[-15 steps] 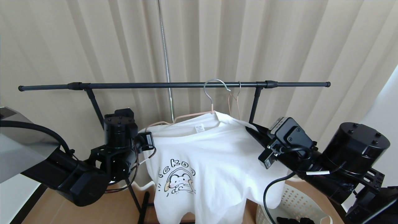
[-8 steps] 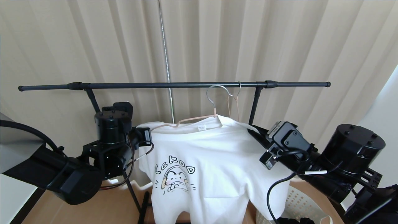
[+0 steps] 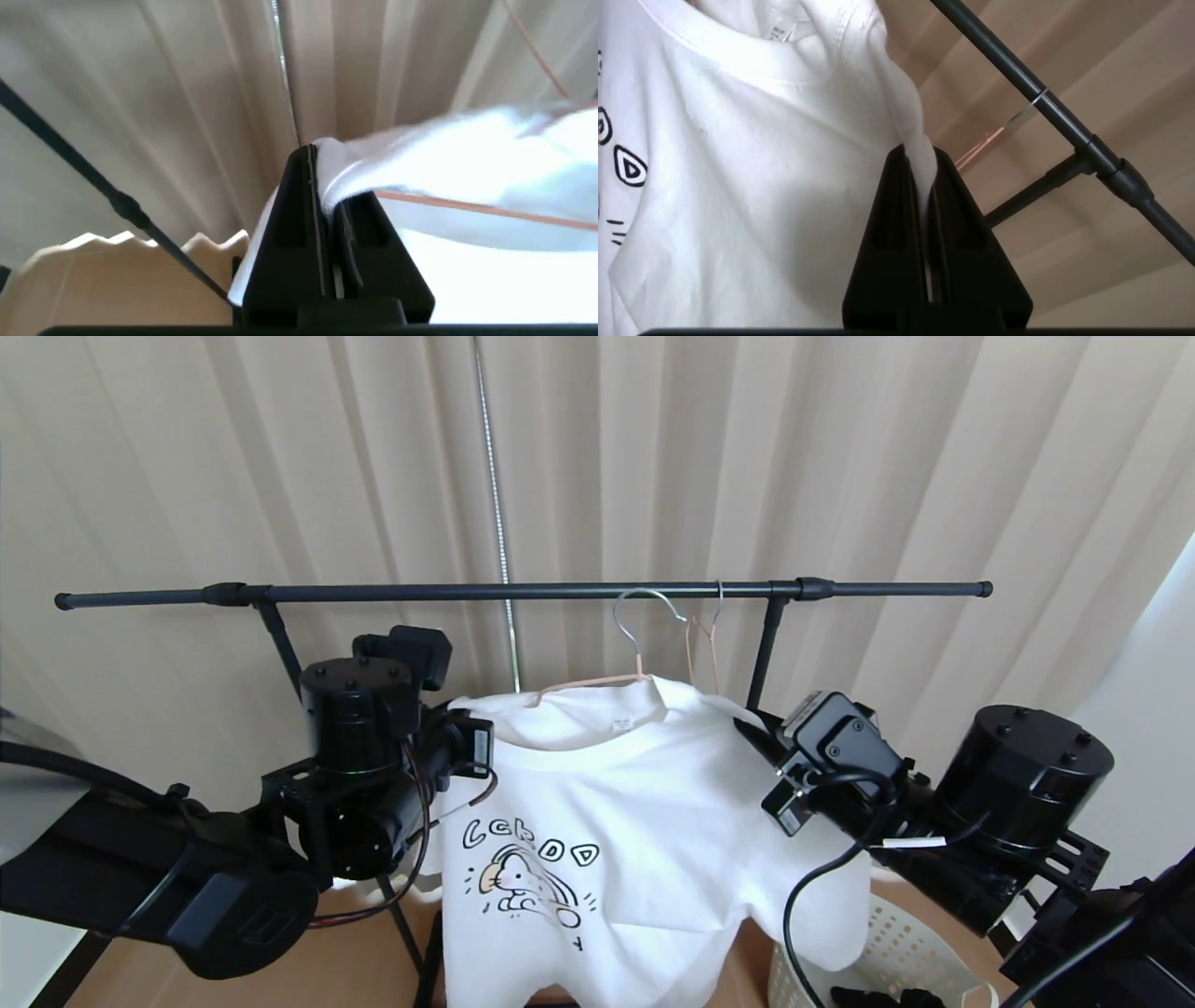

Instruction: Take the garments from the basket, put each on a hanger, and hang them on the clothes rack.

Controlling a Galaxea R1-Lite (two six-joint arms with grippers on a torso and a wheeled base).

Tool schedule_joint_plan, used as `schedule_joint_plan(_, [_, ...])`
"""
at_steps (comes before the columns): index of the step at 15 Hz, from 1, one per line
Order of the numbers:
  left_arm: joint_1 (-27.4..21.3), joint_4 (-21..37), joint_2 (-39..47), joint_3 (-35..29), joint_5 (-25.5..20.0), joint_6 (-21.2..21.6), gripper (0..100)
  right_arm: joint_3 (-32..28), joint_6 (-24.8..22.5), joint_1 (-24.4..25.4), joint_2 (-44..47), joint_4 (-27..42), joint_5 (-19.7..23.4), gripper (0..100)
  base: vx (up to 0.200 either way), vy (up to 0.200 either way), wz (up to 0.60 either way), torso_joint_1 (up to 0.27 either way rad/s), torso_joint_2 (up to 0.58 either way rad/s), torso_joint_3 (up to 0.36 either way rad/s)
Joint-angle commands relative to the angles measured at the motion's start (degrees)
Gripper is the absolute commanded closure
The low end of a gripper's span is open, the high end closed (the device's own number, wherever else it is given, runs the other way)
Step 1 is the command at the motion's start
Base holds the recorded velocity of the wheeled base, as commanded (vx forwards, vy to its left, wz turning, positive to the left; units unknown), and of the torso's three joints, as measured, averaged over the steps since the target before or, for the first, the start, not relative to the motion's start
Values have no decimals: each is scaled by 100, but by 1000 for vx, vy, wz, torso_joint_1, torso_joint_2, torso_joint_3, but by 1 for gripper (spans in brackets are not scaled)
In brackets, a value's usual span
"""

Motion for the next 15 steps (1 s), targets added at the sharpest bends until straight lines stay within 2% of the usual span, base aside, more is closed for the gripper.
schedule_joint_plan(1, [-252,-7,-45,-7,12,33,100,-146,92,94,152,3,-109,100,0,0,0,0,0,0])
schedule_joint_plan(4, [-323,2,-98,-15,21,33,100,-243,189,270,354,-50,-276,100,0,0,0,0,0,0])
schedule_joint_plan(7, [-349,2,-177,-86,21,50,100,-41,180,384,661,-569,-250,100,0,0,0,0,0,0])
schedule_joint_plan(8, [-314,2,-204,-112,21,50,100,170,162,410,670,-692,-180,100,0,0,0,0,0,0])
schedule_joint_plan(10, [-279,2,-292,-121,21,85,100,407,154,437,591,-700,383,100,0,0,0,0,0,0])
schedule_joint_plan(11, [-279,10,-336,-130,21,85,100,460,154,437,547,-692,515,100,0,0,0,0,0,0])
schedule_joint_plan(15, [-428,10,-485,-138,12,235,100,381,171,568,811,-700,550,100,0,0,0,0,0,0])
